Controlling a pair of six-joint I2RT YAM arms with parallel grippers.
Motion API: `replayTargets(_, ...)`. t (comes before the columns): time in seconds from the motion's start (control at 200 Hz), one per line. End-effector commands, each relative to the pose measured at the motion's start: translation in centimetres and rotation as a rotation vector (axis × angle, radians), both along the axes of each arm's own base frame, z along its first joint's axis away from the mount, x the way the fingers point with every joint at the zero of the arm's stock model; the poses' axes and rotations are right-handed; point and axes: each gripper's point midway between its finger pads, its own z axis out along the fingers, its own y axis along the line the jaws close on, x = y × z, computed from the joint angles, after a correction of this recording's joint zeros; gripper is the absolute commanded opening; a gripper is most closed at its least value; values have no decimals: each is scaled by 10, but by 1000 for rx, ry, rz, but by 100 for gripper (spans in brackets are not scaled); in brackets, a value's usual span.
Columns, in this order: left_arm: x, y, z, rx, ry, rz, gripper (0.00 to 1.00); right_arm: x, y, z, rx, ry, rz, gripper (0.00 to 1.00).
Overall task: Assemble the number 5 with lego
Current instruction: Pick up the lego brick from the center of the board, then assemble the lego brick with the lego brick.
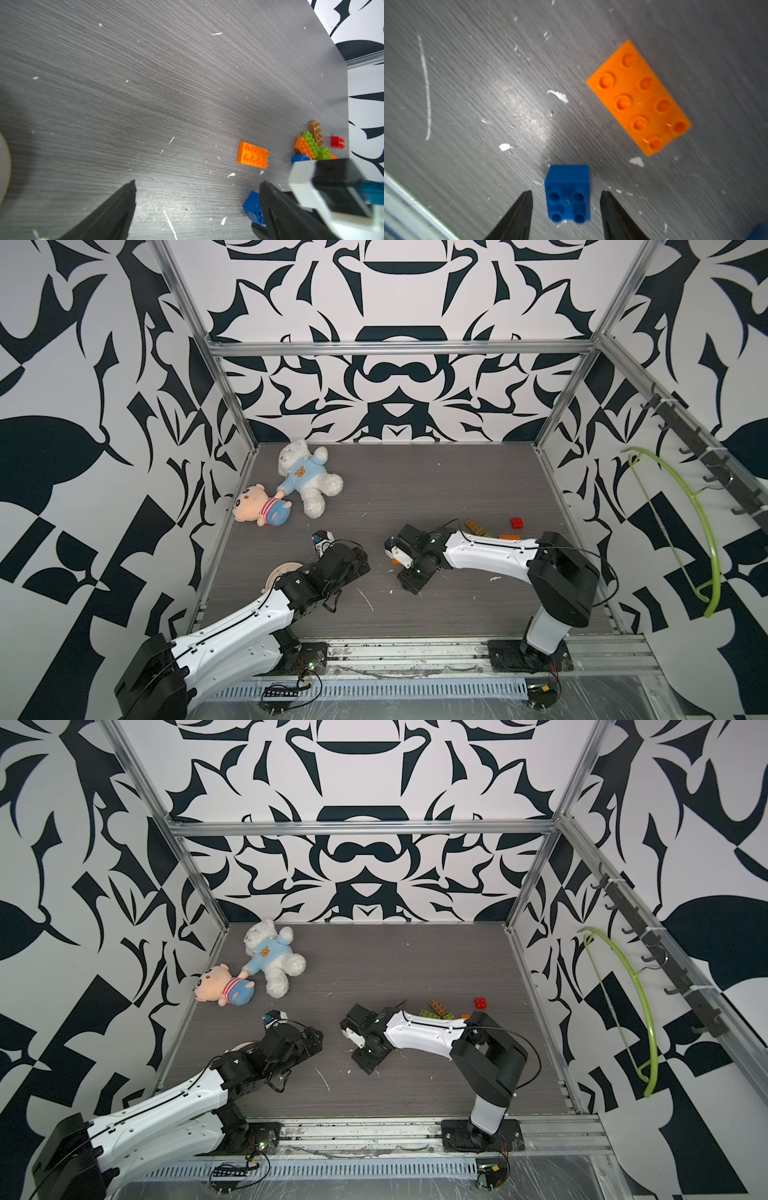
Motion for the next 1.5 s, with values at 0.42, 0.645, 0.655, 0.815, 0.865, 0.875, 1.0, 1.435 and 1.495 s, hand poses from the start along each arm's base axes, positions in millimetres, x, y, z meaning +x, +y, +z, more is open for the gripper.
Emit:
replayTargets(0.42,-4,13,-5,41,5,30,99,2,1,11,-52,-53,28,45)
replayTargets(0.645,-3,10,-7,53,16,23,99,1,3,8,-50,-40,19,37)
replayTargets(0.655,-3,11,-7,54,16,23,99,1,3,8,-50,-40,18,37)
replayTargets(0.815,-3,10,-8,55,20,21,99,2,5,12,-27,-46,-5,36)
replayTargets(0.865,-2,10,-8,54,18,22,99,4,7,17,-4,-56,-30,35)
replayTargets(0.875,-2,9,-8,53,17,22,99,4,7,18,-2,-58,-35,34)
replayTargets(1.0,-1,8,-9,45,10,20,99,16,8,35,14,-93,-129,29)
replayTargets(1.435,13,-14,-8,47,11,-21,99,57,5,54,42,-92,-509,29)
replayTargets(1.495,14,-17,-10,38,12,-23,99,59,4,54,45,-94,-539,30)
